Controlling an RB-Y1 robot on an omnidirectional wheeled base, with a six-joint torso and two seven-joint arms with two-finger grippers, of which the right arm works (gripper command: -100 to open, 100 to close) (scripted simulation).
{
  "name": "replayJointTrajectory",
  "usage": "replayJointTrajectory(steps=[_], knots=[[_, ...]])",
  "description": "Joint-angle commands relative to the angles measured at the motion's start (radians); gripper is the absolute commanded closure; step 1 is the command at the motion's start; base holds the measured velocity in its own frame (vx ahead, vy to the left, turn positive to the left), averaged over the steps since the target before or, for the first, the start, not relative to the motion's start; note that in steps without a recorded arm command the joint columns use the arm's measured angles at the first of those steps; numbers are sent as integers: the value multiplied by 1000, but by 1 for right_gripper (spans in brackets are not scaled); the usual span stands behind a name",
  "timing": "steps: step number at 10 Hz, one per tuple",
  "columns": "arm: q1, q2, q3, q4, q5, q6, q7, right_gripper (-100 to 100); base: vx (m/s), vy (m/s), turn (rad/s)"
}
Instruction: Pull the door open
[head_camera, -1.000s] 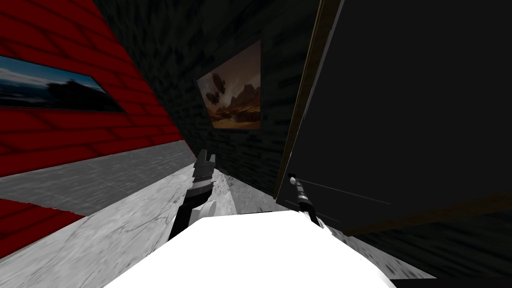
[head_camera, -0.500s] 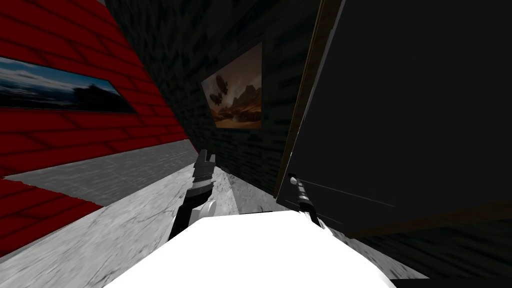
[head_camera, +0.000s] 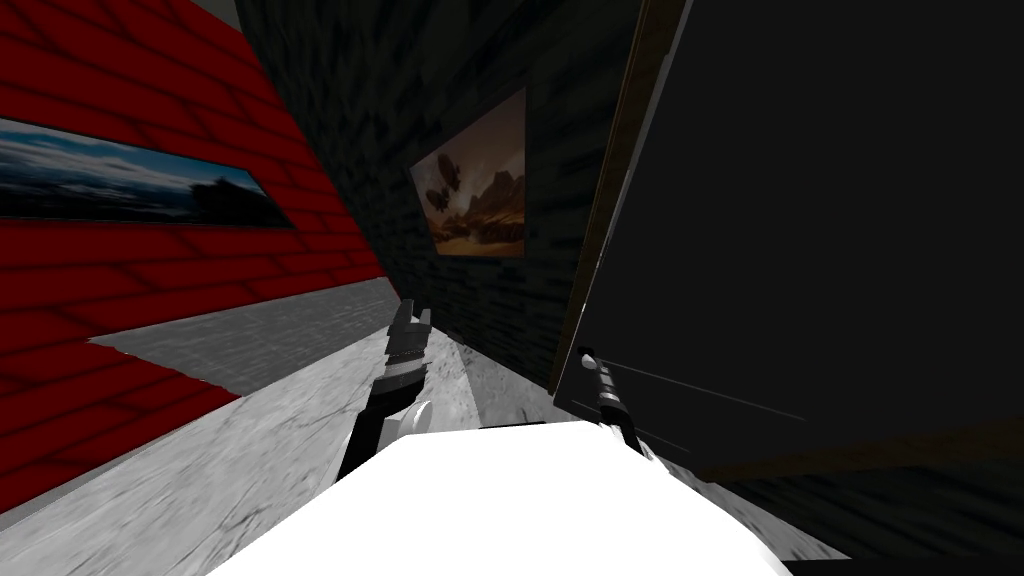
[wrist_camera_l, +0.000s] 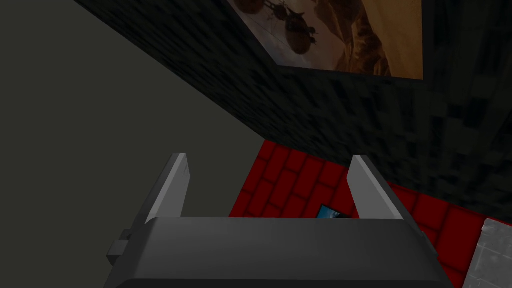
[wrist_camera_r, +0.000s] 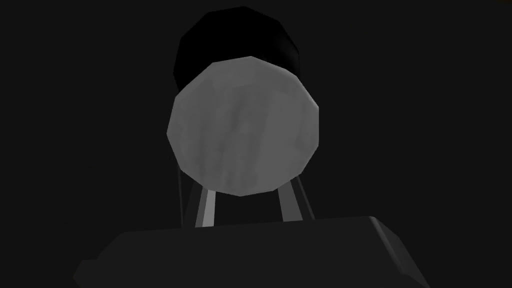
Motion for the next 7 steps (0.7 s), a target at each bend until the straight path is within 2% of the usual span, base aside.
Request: replayJointTrajectory(steps=[1,4,6,7], knots=[[-9,4,17,2,-17,-6,-50,100,-43,-7,60],[-8,1,23,2,-34,-7,-101,100,-41,-8,53],[-6,-5,35,3,-69,-8,-166,100,-51,-6,80],[-6,-5,35,3,-69,-8,-184,100,-45,-4,48]])
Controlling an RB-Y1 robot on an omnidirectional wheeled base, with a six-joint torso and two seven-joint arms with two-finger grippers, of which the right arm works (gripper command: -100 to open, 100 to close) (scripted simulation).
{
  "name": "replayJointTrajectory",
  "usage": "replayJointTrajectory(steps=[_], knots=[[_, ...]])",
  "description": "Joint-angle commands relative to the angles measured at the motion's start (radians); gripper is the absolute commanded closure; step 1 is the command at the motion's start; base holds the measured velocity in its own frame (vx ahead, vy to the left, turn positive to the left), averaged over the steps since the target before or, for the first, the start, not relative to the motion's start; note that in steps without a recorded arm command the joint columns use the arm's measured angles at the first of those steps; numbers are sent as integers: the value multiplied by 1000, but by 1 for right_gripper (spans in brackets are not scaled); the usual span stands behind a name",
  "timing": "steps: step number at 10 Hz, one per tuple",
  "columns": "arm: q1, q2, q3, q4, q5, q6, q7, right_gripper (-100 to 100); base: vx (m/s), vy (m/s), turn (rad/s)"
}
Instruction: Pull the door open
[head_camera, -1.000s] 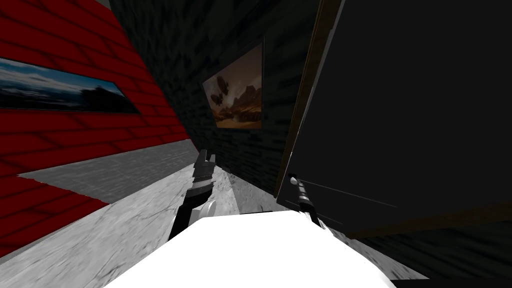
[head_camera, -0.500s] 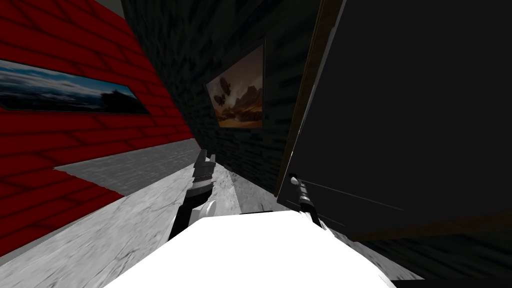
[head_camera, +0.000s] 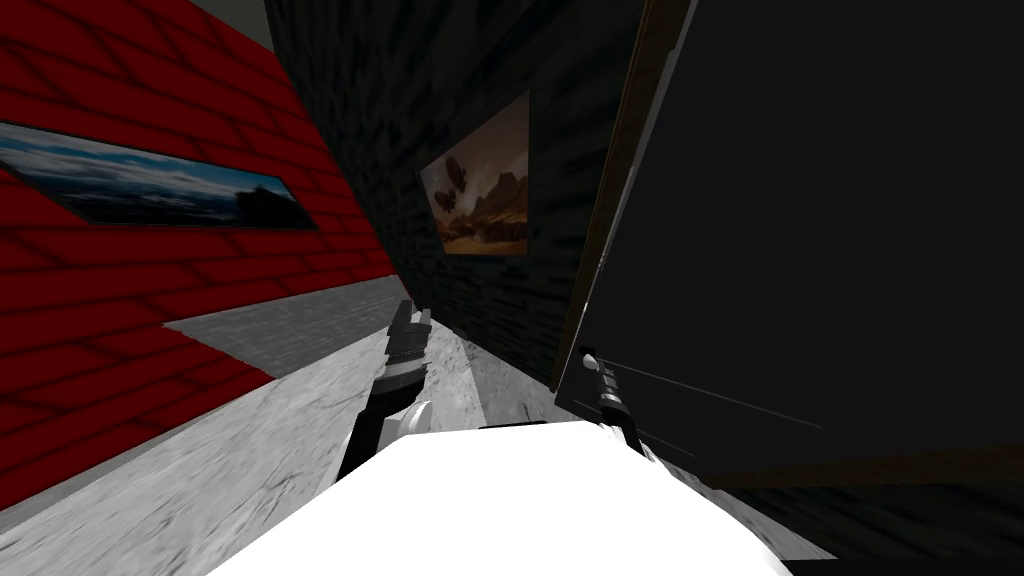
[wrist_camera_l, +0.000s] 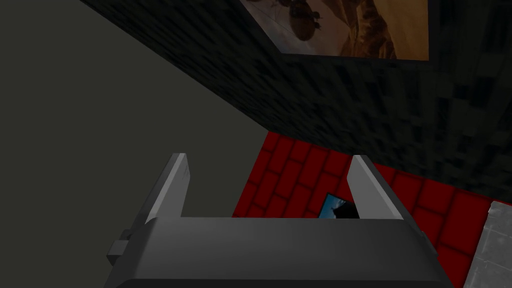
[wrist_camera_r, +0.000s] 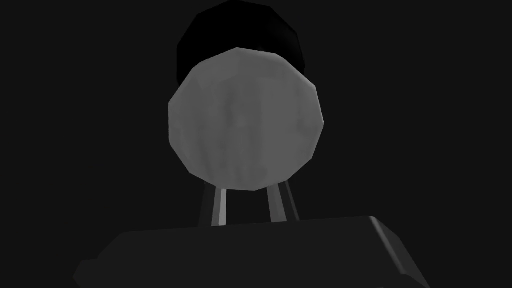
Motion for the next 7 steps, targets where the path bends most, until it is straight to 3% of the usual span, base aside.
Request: replayJointTrajectory(steps=[1,4,7], knots=[[-3,6,16,-18,-17,-2,-50,100,-42,-3,64],[-2,3,22,-18,-34,-3,-97,100,-35,-4,49],[0,-3,34,-17,-69,-4,-180,100,-49,-8,83]])
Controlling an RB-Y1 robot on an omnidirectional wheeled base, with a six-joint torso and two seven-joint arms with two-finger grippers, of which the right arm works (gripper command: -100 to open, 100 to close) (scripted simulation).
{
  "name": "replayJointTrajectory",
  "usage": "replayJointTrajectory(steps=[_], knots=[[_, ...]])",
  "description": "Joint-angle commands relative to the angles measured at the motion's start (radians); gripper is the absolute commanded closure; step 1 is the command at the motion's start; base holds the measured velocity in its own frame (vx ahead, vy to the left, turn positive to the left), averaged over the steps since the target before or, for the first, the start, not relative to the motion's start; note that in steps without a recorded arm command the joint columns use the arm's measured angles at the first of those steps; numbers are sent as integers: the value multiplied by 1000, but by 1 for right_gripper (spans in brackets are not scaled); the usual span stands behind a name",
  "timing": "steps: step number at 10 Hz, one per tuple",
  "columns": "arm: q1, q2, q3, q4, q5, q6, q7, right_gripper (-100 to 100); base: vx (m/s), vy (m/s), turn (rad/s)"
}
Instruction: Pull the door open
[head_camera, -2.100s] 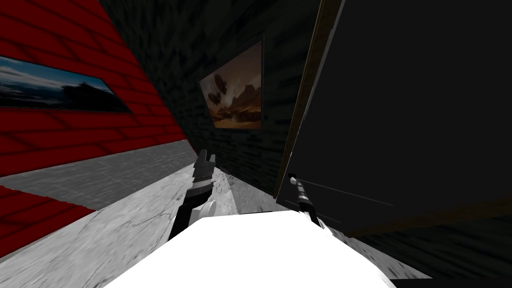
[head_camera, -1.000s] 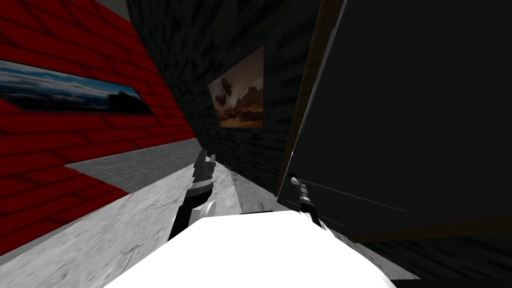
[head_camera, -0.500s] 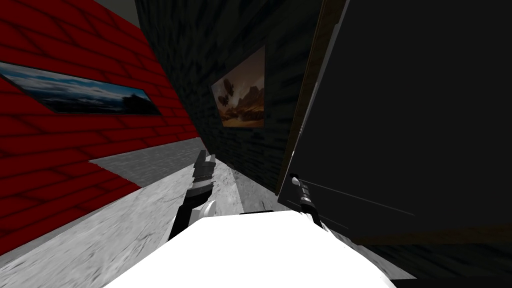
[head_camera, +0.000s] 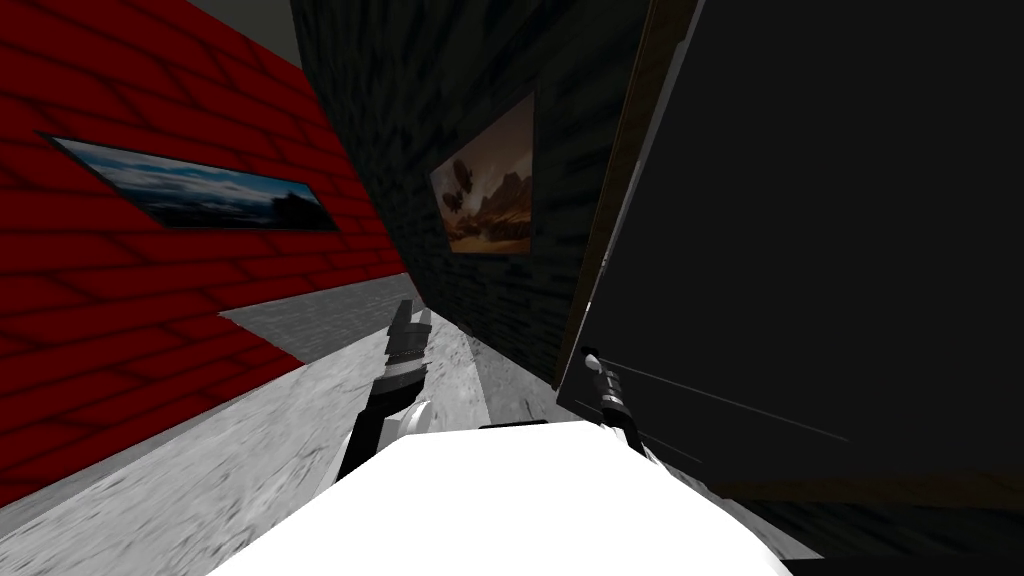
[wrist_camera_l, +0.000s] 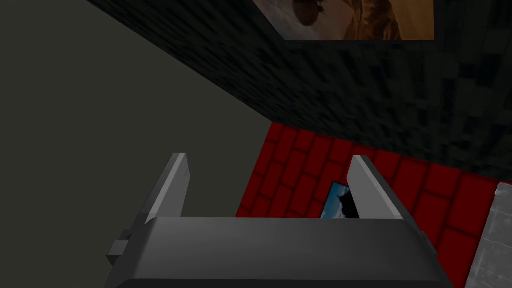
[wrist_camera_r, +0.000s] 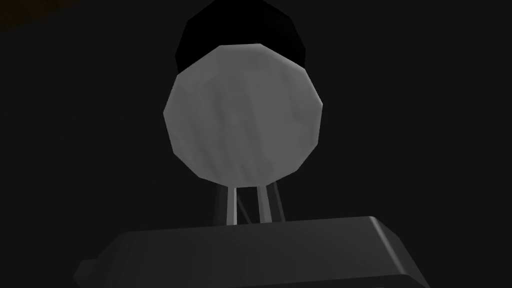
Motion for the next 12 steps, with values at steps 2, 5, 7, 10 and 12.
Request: replayJointTrajectory(steps=[2,5,7,10,12], knots=[[5,5,16,-9,-32,1,-64,-100,-52,-4,53],[4,15,34,-23,-72,-3,-141,-100,-70,-4,25],[4,19,41,-28,-89,-4,-174,-100,-60,28,40],[3,29,59,-41,-127,-7,-250,-100,-37,8,33],[3,35,68,-48,-147,-9,-290,-100,-71,-6,34]])
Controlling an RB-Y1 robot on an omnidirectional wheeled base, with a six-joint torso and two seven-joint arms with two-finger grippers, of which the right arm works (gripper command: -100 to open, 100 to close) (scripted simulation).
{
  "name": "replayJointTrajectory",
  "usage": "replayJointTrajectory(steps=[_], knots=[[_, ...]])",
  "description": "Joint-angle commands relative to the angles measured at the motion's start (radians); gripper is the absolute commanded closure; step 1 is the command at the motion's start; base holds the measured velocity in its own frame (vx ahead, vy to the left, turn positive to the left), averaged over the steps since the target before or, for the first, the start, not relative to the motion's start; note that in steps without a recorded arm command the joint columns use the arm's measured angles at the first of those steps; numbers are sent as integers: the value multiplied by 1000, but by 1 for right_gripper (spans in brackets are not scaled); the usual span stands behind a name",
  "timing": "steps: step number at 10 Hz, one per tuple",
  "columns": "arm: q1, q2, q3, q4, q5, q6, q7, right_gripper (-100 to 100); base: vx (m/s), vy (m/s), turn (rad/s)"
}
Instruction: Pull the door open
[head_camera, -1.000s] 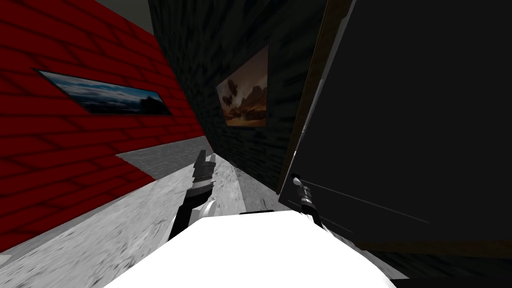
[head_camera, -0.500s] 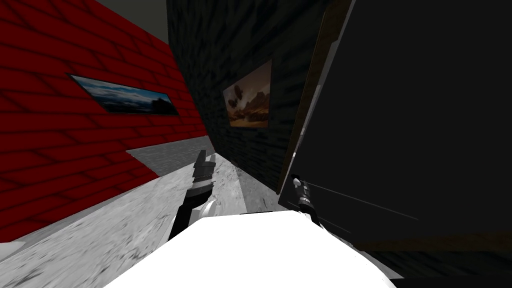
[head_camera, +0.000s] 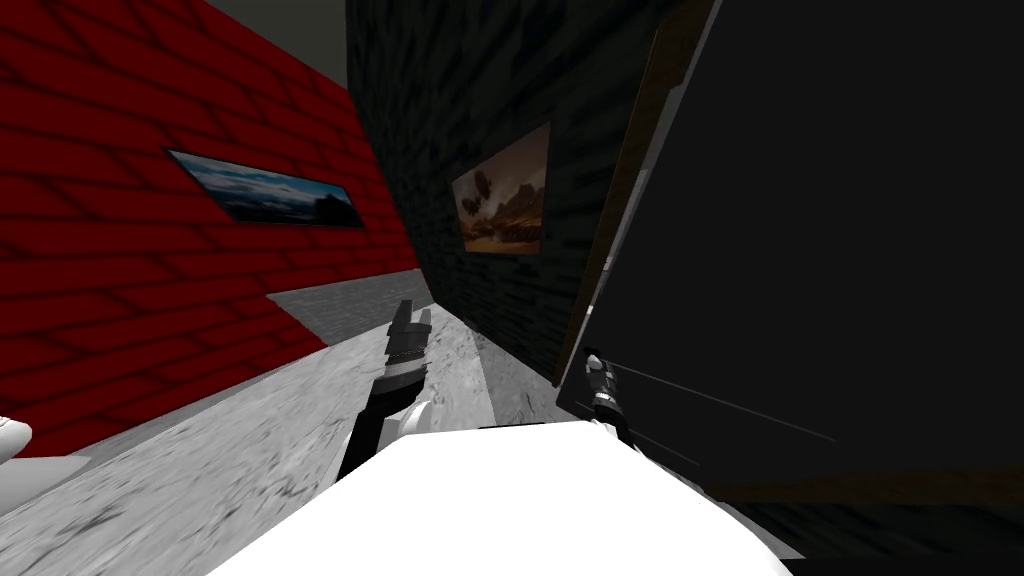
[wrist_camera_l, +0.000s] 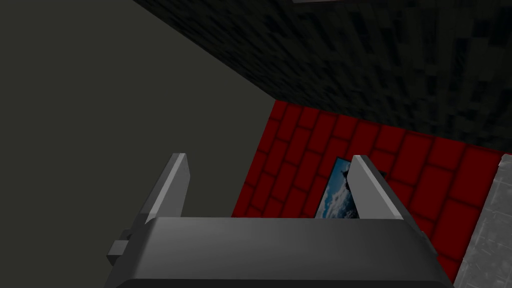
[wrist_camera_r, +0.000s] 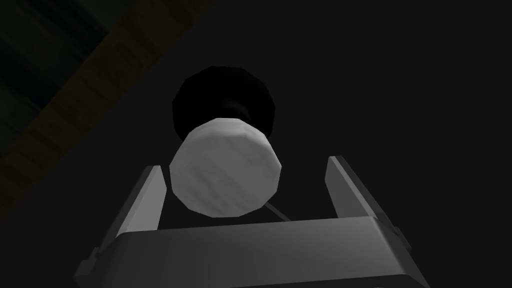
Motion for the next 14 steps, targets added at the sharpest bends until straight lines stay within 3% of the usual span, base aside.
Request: replayJointTrajectory(steps=[1,14], knots=[[-2,6,11,-7,-25,-2,-50,-100,-55,-3,30],[-6,54,91,-62,-196,-15,-371,-100,-56,-3,32]])
